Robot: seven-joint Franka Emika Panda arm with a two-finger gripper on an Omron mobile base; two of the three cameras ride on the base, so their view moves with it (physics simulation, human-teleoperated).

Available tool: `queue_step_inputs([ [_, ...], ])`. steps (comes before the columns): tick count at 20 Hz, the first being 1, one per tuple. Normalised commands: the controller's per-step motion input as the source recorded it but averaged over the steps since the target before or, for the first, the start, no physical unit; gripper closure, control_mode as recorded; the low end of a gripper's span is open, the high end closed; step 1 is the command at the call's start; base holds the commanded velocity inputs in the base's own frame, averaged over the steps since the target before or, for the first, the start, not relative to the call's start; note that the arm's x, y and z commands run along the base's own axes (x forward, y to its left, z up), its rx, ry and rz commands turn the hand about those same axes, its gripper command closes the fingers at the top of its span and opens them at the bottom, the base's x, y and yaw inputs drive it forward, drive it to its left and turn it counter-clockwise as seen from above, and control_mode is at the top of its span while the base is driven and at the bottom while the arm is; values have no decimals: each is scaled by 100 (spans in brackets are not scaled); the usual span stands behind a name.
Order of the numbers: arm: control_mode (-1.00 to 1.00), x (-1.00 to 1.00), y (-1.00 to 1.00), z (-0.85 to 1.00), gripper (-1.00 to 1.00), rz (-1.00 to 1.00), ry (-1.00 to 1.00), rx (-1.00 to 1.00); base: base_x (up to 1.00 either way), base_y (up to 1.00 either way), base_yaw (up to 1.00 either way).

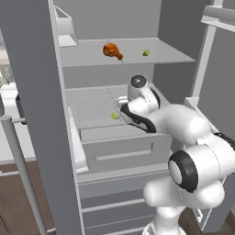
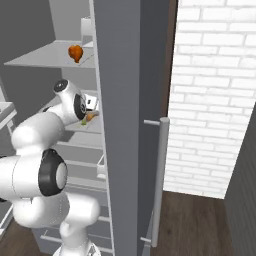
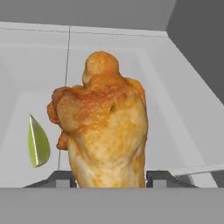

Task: Place one lemon wedge and one chicken drumstick in each tupperware on the nearby counter, to pack two identical lunches.

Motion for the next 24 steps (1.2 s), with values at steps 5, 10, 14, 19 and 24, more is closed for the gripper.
queue_step_inputs([
  [5, -100, -100, -38, 30, 100, 1, -12, 1, 0, 0, 0],
  [10, -100, -100, -26, 67, 100, 4, 2, 1, 0, 0, 0],
  [14, -100, -100, 0, 25, 100, 16, 41, -3, 0, 0, 0],
  [19, 100, -80, 13, -19, 100, 30, 25, -8, -20, 7, 9],
  [24, 100, 0, 0, 0, 100, 0, 0, 0, -100, 55, 41],
])
